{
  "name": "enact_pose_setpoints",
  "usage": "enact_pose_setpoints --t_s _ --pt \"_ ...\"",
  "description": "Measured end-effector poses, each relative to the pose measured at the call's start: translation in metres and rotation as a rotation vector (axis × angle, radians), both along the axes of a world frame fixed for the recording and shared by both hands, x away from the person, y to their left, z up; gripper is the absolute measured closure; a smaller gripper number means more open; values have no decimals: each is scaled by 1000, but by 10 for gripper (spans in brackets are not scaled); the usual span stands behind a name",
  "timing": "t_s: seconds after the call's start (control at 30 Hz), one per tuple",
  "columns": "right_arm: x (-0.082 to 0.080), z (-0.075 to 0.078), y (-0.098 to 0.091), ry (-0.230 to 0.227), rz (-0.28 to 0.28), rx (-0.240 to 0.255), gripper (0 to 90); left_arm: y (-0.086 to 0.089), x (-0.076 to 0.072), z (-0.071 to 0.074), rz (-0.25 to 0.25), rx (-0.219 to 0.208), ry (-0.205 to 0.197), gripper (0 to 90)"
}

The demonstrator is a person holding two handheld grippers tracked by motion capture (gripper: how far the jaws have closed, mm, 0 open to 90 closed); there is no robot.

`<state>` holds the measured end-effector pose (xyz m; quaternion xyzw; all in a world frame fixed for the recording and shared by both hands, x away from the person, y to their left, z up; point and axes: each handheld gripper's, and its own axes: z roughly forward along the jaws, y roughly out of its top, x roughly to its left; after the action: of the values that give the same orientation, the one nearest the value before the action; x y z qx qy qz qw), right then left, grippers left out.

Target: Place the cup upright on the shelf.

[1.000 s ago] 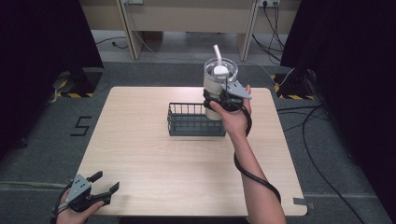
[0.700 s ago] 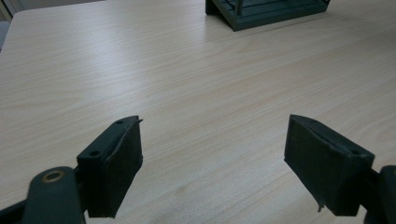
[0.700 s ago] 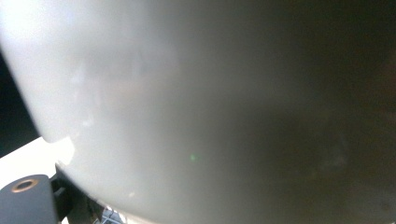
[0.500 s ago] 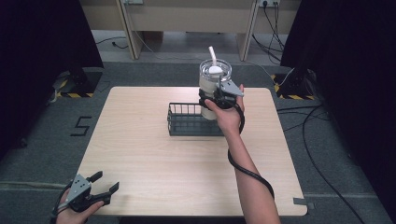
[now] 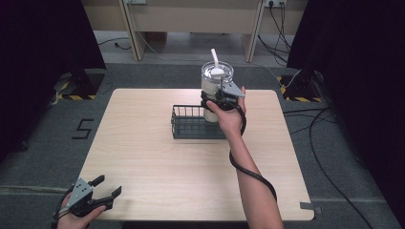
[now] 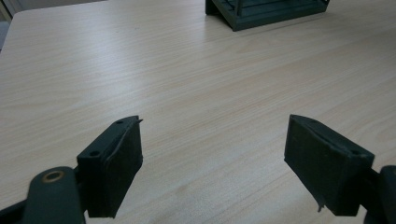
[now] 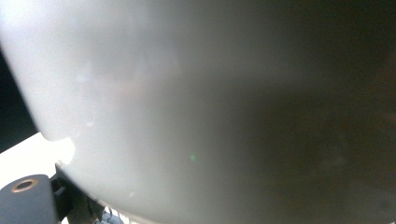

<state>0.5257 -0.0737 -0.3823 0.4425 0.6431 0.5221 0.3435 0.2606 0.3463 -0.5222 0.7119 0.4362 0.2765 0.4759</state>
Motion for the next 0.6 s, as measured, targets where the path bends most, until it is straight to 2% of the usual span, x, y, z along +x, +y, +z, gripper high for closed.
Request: enact_pose_setpoints --t_s 0.6 --pt "4 -16 8 22 -2 -21 99 0 0 0 -2 0 -1 185"
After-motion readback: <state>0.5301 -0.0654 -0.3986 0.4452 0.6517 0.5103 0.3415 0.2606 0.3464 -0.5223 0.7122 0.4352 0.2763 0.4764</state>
